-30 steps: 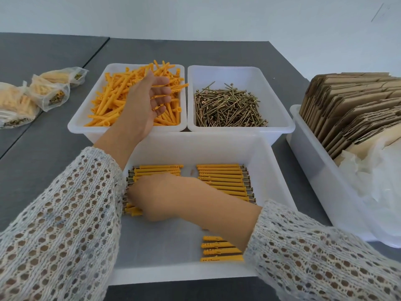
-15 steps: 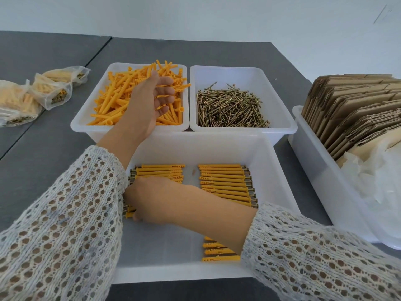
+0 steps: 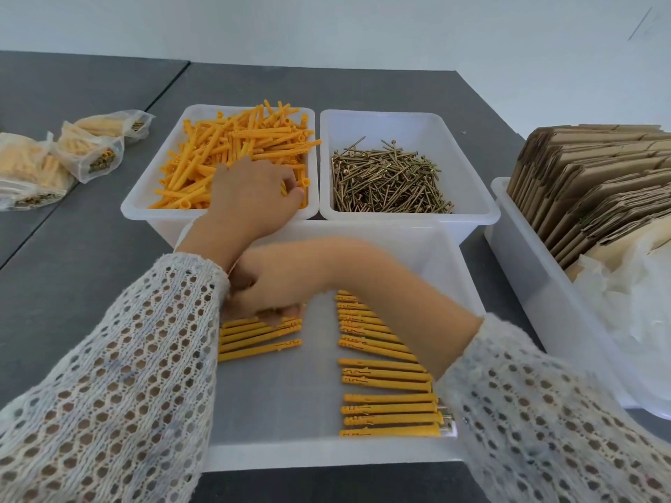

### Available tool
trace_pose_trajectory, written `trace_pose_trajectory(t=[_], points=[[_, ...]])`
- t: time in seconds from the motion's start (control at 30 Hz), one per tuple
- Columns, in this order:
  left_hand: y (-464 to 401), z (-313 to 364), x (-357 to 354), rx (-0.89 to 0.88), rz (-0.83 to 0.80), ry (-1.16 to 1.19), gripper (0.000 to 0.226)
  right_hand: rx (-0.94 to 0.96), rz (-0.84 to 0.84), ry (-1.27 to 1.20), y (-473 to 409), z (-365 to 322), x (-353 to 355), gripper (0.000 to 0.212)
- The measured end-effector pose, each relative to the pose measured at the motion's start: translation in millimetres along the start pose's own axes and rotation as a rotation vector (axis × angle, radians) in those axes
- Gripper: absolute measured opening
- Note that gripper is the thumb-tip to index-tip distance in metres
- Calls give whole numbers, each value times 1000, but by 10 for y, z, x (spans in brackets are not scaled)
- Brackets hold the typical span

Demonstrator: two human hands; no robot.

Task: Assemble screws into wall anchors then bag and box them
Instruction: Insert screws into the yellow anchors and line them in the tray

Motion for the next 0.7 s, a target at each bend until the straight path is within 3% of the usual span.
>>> trace_pose_trajectory(t=[0.1, 0.17, 0.27, 0.37, 0.43, 0.53, 0.7], points=[[-66, -11, -103, -23, -216, 70, 16, 127, 83, -339, 154, 122, 248, 35], [-70, 9, -149, -90, -267, 107, 10, 151, 311, -534, 248, 265, 469, 33], [8, 9, -118, -164, -187, 282, 14, 96, 707, -693, 302, 487, 650, 35], [35, -14, -93, -136, -120, 400, 13, -37, 1034, -419, 369, 733, 773, 32], [34, -12, -69, -101, -46, 441, 15, -166, 1157, -207, 410, 885, 794, 28], [44, -31, -20, -59, 94, 466, 17, -350, 1126, -52, 394, 1088, 760, 16], [59, -52, 83, -41, 282, 553, 16, -517, 686, -25, 256, 1282, 654, 35]])
Point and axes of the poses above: each hand's wrist, its own y-axis away from the middle knuckle, its own x-axis out of the back of the hand, z = x × y, the point moved 4 cm from there along -y, towards the middle knuckle, and after that the axes turned 6 degrees about -y, right-handed, at the moved point
